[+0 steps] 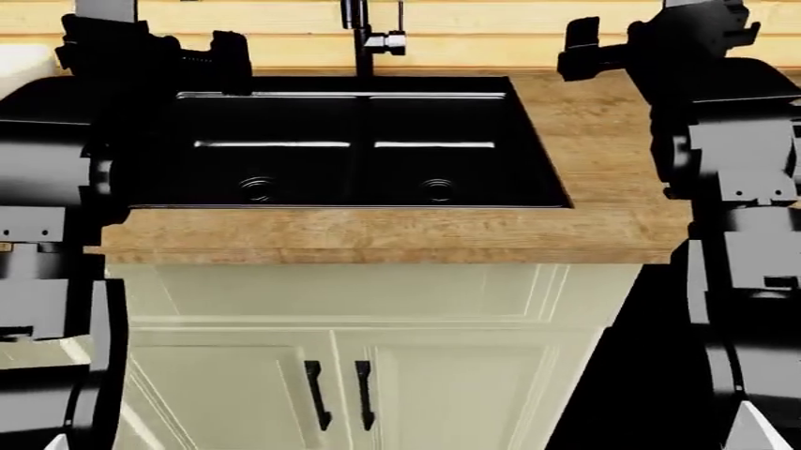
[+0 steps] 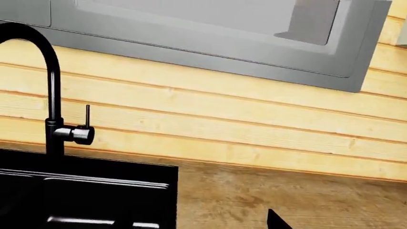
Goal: Stack the bowls in the sink.
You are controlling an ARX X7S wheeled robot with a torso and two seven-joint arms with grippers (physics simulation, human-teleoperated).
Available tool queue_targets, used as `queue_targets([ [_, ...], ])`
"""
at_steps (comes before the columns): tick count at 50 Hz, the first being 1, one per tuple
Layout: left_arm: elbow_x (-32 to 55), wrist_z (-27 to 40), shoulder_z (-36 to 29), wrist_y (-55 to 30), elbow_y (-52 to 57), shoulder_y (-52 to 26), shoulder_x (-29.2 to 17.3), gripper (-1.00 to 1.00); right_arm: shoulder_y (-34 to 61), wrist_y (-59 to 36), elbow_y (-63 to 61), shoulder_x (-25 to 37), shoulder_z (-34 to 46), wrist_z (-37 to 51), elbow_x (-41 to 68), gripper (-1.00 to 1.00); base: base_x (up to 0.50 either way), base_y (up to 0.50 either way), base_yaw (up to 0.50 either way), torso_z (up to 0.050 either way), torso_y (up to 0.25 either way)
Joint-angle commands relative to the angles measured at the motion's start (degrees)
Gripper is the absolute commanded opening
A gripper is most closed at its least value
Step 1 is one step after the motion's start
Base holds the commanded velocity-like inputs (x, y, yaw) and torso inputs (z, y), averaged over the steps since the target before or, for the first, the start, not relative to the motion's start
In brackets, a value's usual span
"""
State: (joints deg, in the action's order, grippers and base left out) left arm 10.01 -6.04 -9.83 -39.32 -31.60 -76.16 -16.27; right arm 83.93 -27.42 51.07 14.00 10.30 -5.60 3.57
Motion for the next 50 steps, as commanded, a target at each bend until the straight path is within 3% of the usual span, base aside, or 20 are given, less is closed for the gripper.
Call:
queue_targets([
  [1, -0.11, 0.3, -0.04, -0.86, 1.3, 0.74, -1.08, 1.0, -0.44, 1.02, 1.77, -0.58, -0.04, 0.06, 0.49, 1.0, 0.0, 0.5, 0.0, 0.0, 0.0],
  [50, 1.43, 0.71, -0.14, -10.68, 14.03, 2.77, -4.66, 1.0, -3.9, -1.77, -3.82, -0.5, -0.18, -0.3, 2.3, 1.0, 0.0, 0.5, 0.0, 0.0, 0.0],
])
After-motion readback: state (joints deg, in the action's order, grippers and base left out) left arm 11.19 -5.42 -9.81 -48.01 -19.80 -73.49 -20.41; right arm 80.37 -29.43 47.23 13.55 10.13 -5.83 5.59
